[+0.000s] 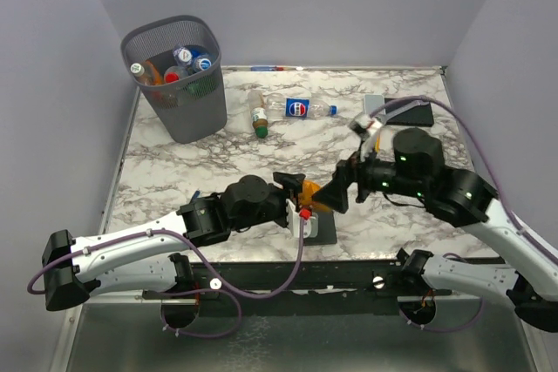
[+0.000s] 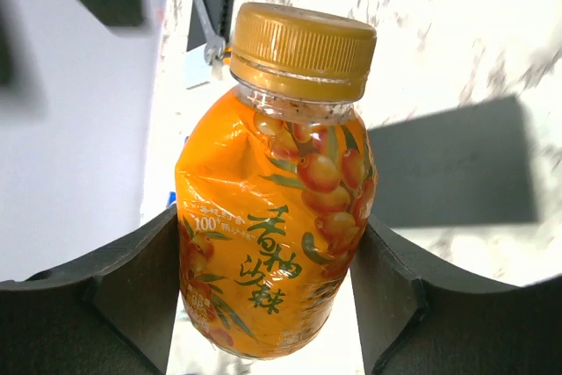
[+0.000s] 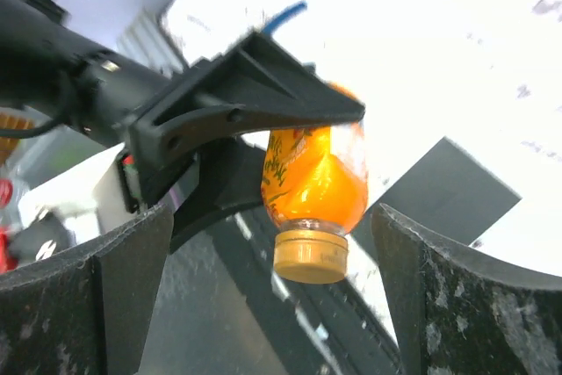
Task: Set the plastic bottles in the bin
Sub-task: Pick up the plastic bottle at the center of the board.
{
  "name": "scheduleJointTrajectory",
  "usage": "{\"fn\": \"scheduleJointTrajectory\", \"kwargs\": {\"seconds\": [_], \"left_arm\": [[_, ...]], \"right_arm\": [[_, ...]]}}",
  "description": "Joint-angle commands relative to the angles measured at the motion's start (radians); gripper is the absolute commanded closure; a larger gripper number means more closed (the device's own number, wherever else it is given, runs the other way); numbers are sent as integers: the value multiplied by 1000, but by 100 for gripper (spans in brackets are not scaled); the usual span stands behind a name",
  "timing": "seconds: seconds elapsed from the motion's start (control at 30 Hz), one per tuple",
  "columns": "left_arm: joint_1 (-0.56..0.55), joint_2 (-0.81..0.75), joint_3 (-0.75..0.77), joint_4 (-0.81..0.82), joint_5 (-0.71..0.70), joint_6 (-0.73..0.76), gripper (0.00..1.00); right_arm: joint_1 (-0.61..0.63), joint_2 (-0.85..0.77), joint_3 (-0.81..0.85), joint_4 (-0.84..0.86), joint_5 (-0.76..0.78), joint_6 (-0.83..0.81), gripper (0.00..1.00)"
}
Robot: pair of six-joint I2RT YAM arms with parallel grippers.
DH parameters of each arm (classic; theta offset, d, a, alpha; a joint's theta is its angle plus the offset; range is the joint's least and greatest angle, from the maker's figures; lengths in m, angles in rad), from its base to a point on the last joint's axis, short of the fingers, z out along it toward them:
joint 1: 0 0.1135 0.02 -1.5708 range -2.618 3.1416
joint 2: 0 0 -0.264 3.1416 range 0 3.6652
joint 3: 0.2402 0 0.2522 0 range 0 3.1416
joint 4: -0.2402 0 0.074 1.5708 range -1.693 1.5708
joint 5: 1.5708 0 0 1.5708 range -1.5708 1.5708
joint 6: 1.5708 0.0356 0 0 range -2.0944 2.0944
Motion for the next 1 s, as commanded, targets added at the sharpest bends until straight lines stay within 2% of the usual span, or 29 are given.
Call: {"fn": "scheduleJointTrajectory", "kwargs": {"seconds": [0.0, 0.1, 0.2, 0.3, 0.37, 0.5, 0.83, 0.97], "left_arm": [[-5, -23, -4, 178, 94, -418, 74], [-5, -34, -70, 384, 132, -713, 75], [-3, -42, -171, 671, 141, -1008, 76], [-3, -25, -236, 889, 103, -1261, 76], [-3, -12, -248, 975, 80, -1356, 76], [-2, -2, -243, 1075, 71, -1453, 76], [5, -34, -255, 1084, 34, -1486, 77], [7, -45, -262, 1084, 21, -1482, 78]], "right_arm": [[3, -211, -60, 227, 235, 17, 2], [3, -362, -196, 405, 313, 34, 2], [3, -455, -305, 520, 347, 58, 3], [4, -476, -364, 563, 326, 78, 3], [3, -466, -386, 595, 283, 86, 3], [3, -432, -408, 654, 200, 100, 2], [3, -417, -448, 784, 71, 141, 2], [3, -364, -411, 708, 60, 132, 2]]}}
